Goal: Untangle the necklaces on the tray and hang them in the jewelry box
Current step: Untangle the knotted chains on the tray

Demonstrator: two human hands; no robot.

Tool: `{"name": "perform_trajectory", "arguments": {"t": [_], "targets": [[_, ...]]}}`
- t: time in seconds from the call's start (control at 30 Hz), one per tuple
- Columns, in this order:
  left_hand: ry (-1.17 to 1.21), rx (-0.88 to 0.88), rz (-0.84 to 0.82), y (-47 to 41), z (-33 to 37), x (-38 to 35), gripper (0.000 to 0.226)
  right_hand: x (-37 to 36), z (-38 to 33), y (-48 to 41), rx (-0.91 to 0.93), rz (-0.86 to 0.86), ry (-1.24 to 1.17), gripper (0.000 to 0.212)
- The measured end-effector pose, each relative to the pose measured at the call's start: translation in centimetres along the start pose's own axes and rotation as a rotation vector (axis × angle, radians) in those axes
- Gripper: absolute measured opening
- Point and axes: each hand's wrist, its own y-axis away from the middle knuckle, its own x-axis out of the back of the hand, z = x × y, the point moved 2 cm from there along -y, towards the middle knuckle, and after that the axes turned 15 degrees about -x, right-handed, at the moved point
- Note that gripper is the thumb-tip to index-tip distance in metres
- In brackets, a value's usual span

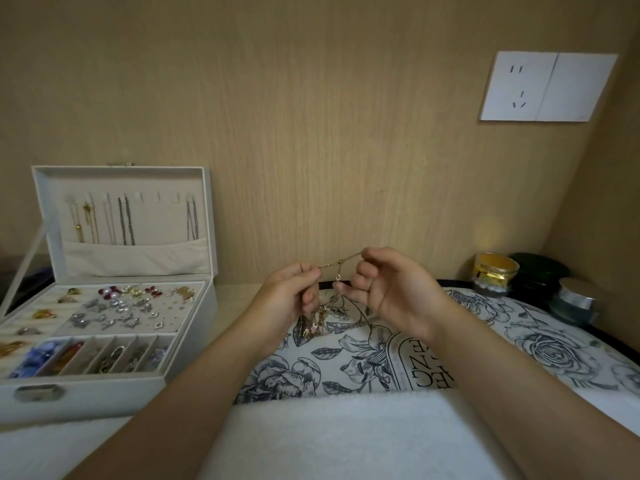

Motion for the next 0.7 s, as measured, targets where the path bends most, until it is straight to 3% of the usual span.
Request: {"name": "perform_trajectory", "arguments": {"t": [0.07,0.17,0.3,0.37,0.4,0.47,0.53,0.6,0.7], "targets": [[0.004,-0.014,0.025,-0.1,-0.1,0.0,0.016,0.5,0.0,-0.2,0.025,0.123,0.124,0.029],[0.026,-0.034,0.106,-0.2,-0.1,0.5,0.012,1.5,-0.7,0.1,0.308,0.509,0.691,0.024],[-0.052,-0.047,0.131,-0.3,-0.2,0.9,0.014,2.2,-1.0,0.5,0.691,0.842,1.393,0.018],[-0.091,-0.052,0.135,-0.4,-0.2,0.9,0.016,2.2,-1.0,0.4,0.635,0.917,1.309,0.009],[-0.124,-0.055,0.132,-0.4,-0.2,0.9,0.017,2.3,-1.2,0.3,0.495,0.873,1.035,0.011],[-0.154,-0.054,0.126,-0.3,-0.3,0.8,0.018,1.9,-0.8,0.1,0.137,0.597,0.322,0.017],[-0.131,-0.039,0.134,-0.3,-0.5,0.9,0.016,2.0,-0.7,0.0,-0.038,0.422,0.049,0.021],[-0.078,-0.032,0.158,-0.3,-0.6,1.1,0.015,2.6,-0.8,-0.2,-0.023,0.428,0.256,0.025],[0.003,-0.038,0.243,-0.4,-0.4,1.5,0.018,3.1,-1.2,0.0,0.253,0.693,1.01,0.028]]}}
